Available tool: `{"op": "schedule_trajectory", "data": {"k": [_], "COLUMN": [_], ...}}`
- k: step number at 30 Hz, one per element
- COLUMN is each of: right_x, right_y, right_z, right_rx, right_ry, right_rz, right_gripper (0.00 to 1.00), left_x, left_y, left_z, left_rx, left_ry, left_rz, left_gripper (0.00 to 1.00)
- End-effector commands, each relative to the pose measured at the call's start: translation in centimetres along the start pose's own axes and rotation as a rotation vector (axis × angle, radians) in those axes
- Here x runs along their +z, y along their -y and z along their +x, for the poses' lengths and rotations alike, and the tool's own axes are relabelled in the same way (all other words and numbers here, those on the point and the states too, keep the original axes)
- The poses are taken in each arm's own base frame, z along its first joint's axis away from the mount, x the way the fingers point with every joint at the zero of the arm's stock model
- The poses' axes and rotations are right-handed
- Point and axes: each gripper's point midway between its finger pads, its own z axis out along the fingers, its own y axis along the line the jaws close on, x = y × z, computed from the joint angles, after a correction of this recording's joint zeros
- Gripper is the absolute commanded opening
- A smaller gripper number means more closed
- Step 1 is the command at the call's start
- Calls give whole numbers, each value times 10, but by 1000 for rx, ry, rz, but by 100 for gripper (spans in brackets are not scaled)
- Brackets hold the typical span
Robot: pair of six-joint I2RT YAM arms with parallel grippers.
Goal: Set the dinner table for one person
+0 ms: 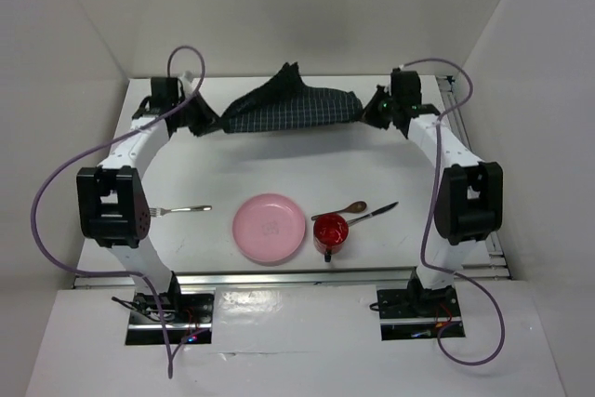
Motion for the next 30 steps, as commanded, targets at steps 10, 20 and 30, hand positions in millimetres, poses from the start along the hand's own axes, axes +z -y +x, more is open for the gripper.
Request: {"op": "schedule_trajectory", "data": {"k": [10, 20, 30], "right_x": [-2, -12, 33], "right_y": [69, 21, 39], "right_z": [111, 69, 123], "right_rx": [-4, -148, -161], "right_ry": [-168, -63, -272], "right_rz": [203, 200, 219], "right_gripper": [81, 52, 0], "left_x": [-3, -14, 44], "left_y": [-66, -25, -53], "left_z": [73, 35, 94], "left_rx": [-156, 101, 147], "left_ry": [-149, -57, -286], "left_rz": [-216, -348, -480], "left_gripper": [84, 0, 0]}}
